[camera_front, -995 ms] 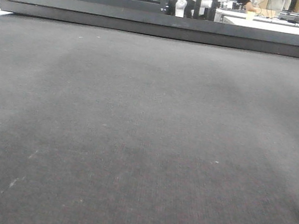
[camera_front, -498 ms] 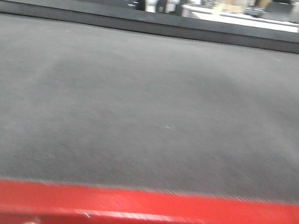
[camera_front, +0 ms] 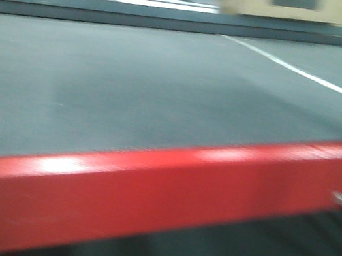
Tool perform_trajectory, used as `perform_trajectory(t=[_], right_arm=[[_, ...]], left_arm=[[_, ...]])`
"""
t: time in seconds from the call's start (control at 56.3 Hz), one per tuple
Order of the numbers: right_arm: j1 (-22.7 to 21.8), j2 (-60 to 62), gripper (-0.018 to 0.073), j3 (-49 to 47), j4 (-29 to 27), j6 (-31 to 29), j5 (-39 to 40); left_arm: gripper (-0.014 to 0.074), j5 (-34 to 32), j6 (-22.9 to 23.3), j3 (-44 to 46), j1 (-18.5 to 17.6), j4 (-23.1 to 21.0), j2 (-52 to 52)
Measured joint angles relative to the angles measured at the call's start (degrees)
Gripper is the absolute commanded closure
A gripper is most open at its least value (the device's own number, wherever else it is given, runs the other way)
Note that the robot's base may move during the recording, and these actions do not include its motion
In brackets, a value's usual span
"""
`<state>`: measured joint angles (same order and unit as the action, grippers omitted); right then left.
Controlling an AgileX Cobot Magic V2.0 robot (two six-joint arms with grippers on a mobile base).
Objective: Grab white bin and place on right shelf
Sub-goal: 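Hold the bin raised with both grippers while backing away, then carry the bin with both grippers while driving to the steel shelf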
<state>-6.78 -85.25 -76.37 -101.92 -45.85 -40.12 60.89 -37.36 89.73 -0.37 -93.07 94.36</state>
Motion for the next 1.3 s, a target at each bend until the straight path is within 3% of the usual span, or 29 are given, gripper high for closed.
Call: perform_trajectory(t=[1.297], right_arm=[[0.0,0.0,0.05,0.0,-0.56,0.0,1.35]], left_arm=[[0.0722,1.47,0.34,0.0,-0.23,0.33,0.0]])
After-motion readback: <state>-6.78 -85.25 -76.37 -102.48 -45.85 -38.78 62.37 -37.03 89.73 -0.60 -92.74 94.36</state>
